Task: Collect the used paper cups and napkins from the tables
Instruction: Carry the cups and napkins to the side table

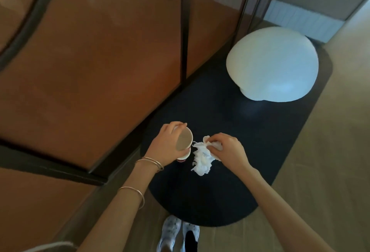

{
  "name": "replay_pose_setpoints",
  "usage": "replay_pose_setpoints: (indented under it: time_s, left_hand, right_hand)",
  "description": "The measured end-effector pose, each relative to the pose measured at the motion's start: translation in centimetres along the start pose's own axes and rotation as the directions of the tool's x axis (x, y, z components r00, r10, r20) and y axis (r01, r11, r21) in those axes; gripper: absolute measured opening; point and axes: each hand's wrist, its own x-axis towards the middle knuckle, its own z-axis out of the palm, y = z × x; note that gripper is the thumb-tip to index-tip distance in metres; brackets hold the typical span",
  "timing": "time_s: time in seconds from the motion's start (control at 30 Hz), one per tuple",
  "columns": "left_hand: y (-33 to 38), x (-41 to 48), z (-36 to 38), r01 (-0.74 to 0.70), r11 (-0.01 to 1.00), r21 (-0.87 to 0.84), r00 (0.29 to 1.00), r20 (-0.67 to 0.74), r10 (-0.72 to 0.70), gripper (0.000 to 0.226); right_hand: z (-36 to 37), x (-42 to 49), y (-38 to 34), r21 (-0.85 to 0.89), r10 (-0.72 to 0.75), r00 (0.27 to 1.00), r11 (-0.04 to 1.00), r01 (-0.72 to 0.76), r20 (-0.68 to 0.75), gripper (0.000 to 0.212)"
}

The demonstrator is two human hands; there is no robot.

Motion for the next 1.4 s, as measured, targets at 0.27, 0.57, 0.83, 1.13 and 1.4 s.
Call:
replay_pose_setpoints:
  time_s: [0.27,0.57,0.83,1.13,1.4]
  left_hand:
    - [-5.3,3.3,5.4,0.041,0.999,0.004,0.989,0.141,-0.042,0.074]
    - [-9.5,2.9,10.7,0.035,0.999,-0.002,0.980,0.194,-0.034,0.081]
    - [-10.1,2.3,12.7,-0.033,0.997,-0.065,0.982,0.186,0.045,0.082]
    - [-9.1,0.9,10.6,-0.050,0.990,0.130,0.965,0.262,0.015,0.084]
    - [-5.0,-1.2,6.5,-0.301,0.923,0.241,0.914,0.348,0.207,0.070]
  right_hand:
    - [7.3,3.4,4.5,0.006,0.116,0.993,0.993,-0.116,0.011,0.013]
    - [14.1,5.2,8.2,0.004,0.233,0.972,0.972,-0.233,0.001,0.014]
    - [16.8,5.0,9.4,-0.067,0.207,0.978,0.976,-0.206,0.007,0.018]
    - [14.1,0.9,6.9,-0.091,0.153,0.987,0.985,-0.149,0.040,0.037]
    - [9.2,-4.9,3.4,-0.240,0.121,0.993,0.963,-0.120,-0.011,0.045]
